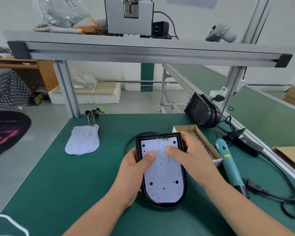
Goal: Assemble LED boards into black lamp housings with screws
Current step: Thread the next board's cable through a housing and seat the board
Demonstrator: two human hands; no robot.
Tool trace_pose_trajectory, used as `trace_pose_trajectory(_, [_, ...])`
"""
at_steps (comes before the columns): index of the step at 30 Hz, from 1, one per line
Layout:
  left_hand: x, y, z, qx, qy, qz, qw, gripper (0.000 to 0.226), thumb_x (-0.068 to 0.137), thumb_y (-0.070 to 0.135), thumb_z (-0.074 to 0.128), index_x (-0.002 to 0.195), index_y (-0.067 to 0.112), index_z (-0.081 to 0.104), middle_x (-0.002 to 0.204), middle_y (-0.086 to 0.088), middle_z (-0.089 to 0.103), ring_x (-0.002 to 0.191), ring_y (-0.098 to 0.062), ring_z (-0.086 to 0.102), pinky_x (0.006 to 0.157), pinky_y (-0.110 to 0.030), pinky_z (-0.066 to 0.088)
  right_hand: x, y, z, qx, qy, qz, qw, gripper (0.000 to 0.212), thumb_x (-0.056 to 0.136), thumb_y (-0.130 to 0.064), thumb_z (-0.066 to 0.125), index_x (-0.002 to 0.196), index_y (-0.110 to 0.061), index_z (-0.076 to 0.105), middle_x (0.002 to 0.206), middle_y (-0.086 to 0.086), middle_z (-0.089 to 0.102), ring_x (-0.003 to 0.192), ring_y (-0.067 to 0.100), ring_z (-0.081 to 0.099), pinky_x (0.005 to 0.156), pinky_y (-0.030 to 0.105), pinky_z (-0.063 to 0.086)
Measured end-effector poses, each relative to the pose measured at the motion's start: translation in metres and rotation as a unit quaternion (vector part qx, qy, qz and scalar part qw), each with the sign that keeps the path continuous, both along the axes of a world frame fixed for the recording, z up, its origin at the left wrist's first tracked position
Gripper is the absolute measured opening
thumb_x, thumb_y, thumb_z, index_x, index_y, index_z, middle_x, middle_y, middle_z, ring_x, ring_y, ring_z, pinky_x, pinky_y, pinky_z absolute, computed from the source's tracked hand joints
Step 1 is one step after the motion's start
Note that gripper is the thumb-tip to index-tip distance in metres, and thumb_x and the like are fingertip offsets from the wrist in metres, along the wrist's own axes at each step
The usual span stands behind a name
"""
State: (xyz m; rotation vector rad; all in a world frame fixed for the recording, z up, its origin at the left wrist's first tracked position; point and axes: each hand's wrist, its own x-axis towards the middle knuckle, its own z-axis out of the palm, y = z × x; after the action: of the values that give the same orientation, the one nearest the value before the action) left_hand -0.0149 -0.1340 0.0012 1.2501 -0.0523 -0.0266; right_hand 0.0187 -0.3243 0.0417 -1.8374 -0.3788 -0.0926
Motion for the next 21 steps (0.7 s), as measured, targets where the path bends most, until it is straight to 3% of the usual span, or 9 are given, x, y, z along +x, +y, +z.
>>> trace_pose_trajectory(4, [0.001,0.000,0.000,0.020,-0.028,0.014,0.999,0.036,0.094,0.021,0.073,0.129,0.017,0.065,0.127,-0.009,0.076,0.119,-0.035,0.072,0.106,-0.060,0.054,0.002,-0.003,-0.003,0.041,0.026,0.006,0.999,0.023,0.081,-0.034,0.076,0.104,-0.029,0.072,0.105,0.010,0.076,0.102,0.036,0.071,0.096,0.064,0.055])
trace_pose_trajectory(8, [0.001,0.000,-0.001,0.004,-0.018,0.006,1.000,0.033,0.094,0.017,0.072,0.126,0.023,0.069,0.128,-0.011,0.075,0.119,-0.036,0.072,0.105,-0.060,0.054,0.004,-0.003,-0.006,0.061,0.043,0.020,0.997,0.024,0.086,-0.029,0.076,0.109,-0.031,0.073,0.111,0.004,0.078,0.107,0.030,0.073,0.100,0.061,0.055])
trace_pose_trajectory(14, [0.002,0.000,-0.001,0.015,0.001,0.017,1.000,0.031,0.093,0.018,0.073,0.123,0.023,0.070,0.125,-0.009,0.077,0.115,-0.034,0.074,0.104,-0.059,0.056,0.005,-0.003,-0.010,0.068,0.044,0.005,0.997,0.023,0.084,-0.030,0.076,0.107,-0.028,0.073,0.107,0.008,0.077,0.104,0.036,0.072,0.098,0.063,0.056])
trace_pose_trajectory(18, [0.002,0.002,-0.003,0.029,-0.006,-0.003,1.000,0.029,0.097,0.017,0.071,0.125,0.026,0.069,0.127,-0.008,0.076,0.116,-0.033,0.073,0.101,-0.054,0.058,0.004,-0.002,-0.013,0.062,0.042,0.007,0.997,0.021,0.087,-0.028,0.074,0.108,-0.033,0.074,0.109,0.001,0.079,0.102,0.025,0.076,0.094,0.054,0.060])
trace_pose_trajectory(21, [0.003,0.005,-0.004,0.044,-0.015,-0.031,0.998,0.043,0.095,0.012,0.071,0.135,0.020,0.060,0.129,-0.009,0.075,0.119,-0.033,0.072,0.100,-0.050,0.060,0.006,-0.003,-0.015,0.074,0.050,-0.007,0.996,0.021,0.087,-0.030,0.075,0.108,-0.030,0.074,0.109,-0.001,0.079,0.102,0.021,0.076,0.096,0.052,0.060])
